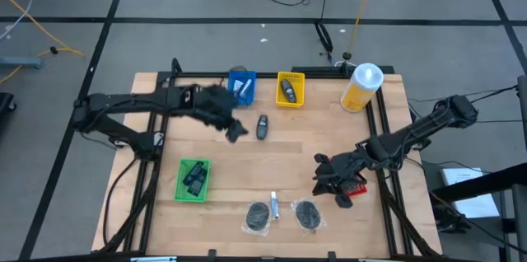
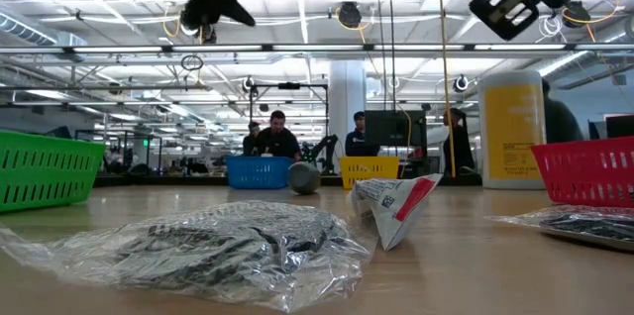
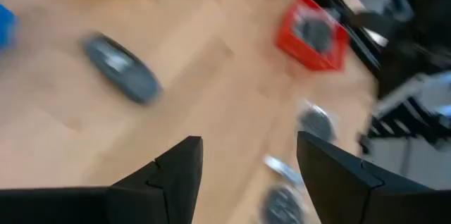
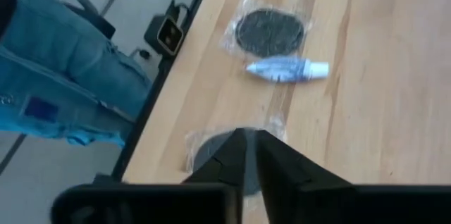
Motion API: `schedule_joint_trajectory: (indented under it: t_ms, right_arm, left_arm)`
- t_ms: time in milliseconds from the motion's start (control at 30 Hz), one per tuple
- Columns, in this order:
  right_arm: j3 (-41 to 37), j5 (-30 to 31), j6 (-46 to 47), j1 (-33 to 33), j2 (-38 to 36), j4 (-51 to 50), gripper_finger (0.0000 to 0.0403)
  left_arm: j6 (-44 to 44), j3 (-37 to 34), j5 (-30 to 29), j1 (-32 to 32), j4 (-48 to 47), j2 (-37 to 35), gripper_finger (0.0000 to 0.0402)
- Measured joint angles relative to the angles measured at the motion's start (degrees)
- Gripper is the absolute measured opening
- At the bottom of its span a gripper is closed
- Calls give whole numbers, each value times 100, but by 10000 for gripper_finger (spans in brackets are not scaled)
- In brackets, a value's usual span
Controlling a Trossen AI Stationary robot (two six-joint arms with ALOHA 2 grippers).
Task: Pick & Place Travel size toiletries
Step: Put the black hairbrush into the red basket
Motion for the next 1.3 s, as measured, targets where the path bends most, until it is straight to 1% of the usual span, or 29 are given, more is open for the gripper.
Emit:
schedule_joint_trajectory:
  t_ms: [100,167,333,467,567,667,833,900,1067,1300]
  right_arm:
    - [-106,7,-39,69,0,-10,61]
    - [-152,27,-234,102,0,-6,88]
    - [-181,34,-1132,148,94,32,152]
    - [-181,25,-1893,153,447,122,184]
    - [-185,-119,-2429,185,851,304,196]
    - [-181,-280,-2834,196,1251,331,201]
    - [-183,-257,-3228,194,1742,176,202]
    - [-183,-181,-3436,193,1903,201,204]
    - [-183,200,-3633,185,2163,220,215]
    - [-180,178,-3642,185,2389,318,232]
  left_arm:
    - [-491,0,-56,-580,31,12,228]
    - [-885,0,-296,-966,30,46,228]
    - [-1798,0,-879,-1826,59,73,228]
    - [-2509,-1,-1260,-2402,92,153,228]
    - [-2944,-2,-1546,-2756,123,190,227]
    - [-3142,0,-1781,-2979,382,278,227]
    - [-3262,4,-1825,-3217,608,343,228]
    - [-3271,-6,-1830,-3293,545,369,228]
    - [-3286,-7,-1976,-3354,573,357,227]
    - [-3239,-4,-2019,-3351,535,358,227]
